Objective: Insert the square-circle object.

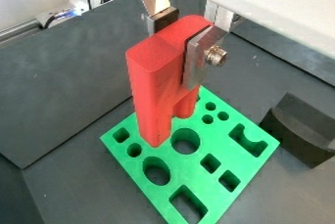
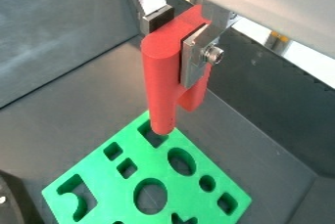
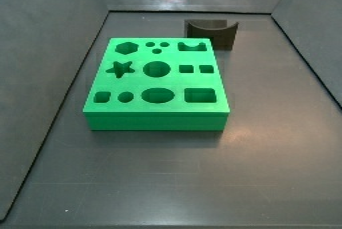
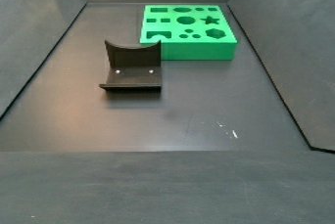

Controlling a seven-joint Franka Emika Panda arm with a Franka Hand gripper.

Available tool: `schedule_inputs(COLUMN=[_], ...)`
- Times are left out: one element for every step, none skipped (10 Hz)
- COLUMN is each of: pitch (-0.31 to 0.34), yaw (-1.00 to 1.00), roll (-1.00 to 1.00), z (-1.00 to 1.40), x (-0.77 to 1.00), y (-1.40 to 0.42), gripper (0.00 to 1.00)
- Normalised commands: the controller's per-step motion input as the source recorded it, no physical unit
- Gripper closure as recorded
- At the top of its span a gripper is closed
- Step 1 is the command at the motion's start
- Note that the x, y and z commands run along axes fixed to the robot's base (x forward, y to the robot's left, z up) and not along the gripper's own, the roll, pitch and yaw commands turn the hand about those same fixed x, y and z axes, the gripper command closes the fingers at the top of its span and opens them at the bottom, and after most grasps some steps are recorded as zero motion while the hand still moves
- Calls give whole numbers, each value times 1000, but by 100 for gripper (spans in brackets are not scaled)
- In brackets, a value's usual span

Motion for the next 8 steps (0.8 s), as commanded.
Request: schedule_inputs(pitch=[0,0,-10,-29,-27,-37,-51,-74], yaw=[-926,-880,-780,-600,-434,-317,-220,-257], roll=[-16,-31,-60,-96,-74,-36,-40,-14], z=[-820,-874,-943,-980,-891,-789,-751,-577], x=[-143,-203,-354,-557,-723,-857,-946,-866], y=[-14,-29,-11,-37,-97,-131,-157,-177], gripper=[100,100,100,100,100,100,100,100])
